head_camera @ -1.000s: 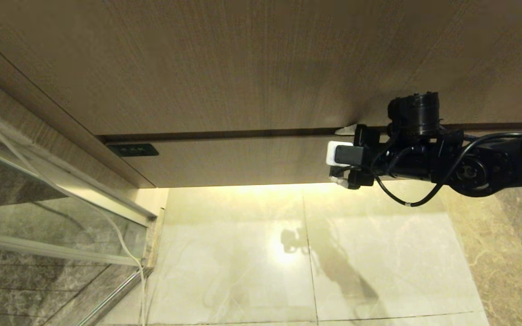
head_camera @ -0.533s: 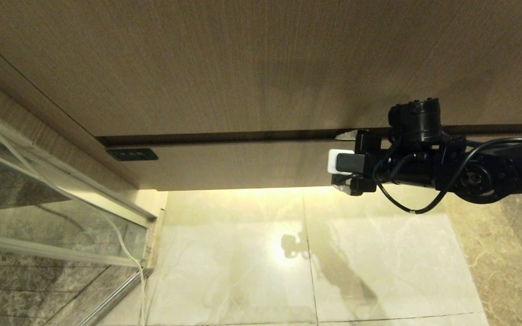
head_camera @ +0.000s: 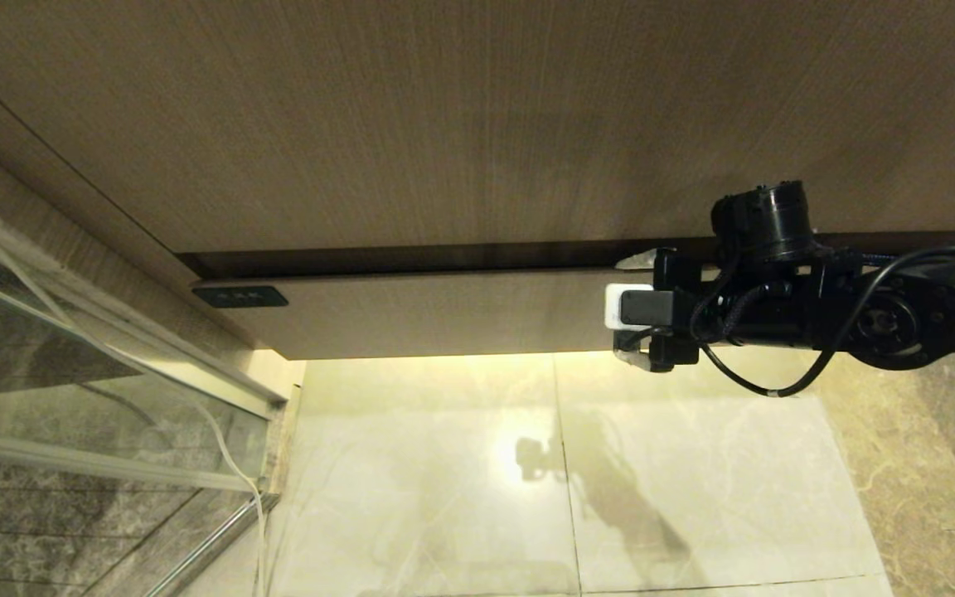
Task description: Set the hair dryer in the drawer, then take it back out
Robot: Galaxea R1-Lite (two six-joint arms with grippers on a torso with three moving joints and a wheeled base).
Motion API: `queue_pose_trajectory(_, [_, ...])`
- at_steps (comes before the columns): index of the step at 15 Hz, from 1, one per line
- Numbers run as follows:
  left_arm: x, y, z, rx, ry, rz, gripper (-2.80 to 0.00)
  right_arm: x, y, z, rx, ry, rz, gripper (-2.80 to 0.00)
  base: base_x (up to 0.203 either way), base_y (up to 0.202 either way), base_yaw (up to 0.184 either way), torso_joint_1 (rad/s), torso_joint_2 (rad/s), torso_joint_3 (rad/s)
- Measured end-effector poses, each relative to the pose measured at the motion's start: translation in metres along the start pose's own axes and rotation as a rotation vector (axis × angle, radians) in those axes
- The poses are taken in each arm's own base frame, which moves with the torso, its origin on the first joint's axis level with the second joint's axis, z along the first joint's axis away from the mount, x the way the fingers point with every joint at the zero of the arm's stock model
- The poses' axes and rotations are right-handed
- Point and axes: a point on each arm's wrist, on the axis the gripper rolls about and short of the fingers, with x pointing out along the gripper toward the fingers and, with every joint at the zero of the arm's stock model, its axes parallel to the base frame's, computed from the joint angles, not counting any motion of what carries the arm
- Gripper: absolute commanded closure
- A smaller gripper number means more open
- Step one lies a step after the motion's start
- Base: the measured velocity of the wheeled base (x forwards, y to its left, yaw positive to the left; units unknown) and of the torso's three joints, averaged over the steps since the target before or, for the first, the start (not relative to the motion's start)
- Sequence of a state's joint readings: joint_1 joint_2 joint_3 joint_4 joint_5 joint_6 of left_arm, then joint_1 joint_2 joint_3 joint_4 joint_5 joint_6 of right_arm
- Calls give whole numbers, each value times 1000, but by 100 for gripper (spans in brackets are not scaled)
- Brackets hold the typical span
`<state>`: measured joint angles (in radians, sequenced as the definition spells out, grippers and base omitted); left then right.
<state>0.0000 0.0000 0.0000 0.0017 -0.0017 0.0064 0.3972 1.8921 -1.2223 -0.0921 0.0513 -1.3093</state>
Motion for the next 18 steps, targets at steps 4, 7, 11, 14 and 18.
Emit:
queue_pose_trajectory(4, [0, 0, 0, 1, 0, 0, -280, -1, 7, -2, 7, 17, 51, -280, 0, 0, 0, 0, 0, 0])
queue_pose_trajectory(7, [0, 0, 0, 1, 0, -1, -280, -4, 0, 0, 9, 14, 19, -280, 0, 0, 0, 0, 0, 0])
queue_pose_trajectory(11, [0, 0, 0, 1, 0, 0, -280, -15, -6, 2, 1, 11, -10, -280, 0, 0, 0, 0, 0, 0])
queue_pose_trajectory(14, [0, 0, 0, 1, 0, 0, -280, -32, -6, 2, 1, 47, 28, -280, 0, 0, 0, 0, 0, 0])
queue_pose_trajectory(18, [0, 0, 0, 1, 0, 0, -280, -59, -7, 2, 1, 148, 92, -280, 0, 0, 0, 0, 0, 0])
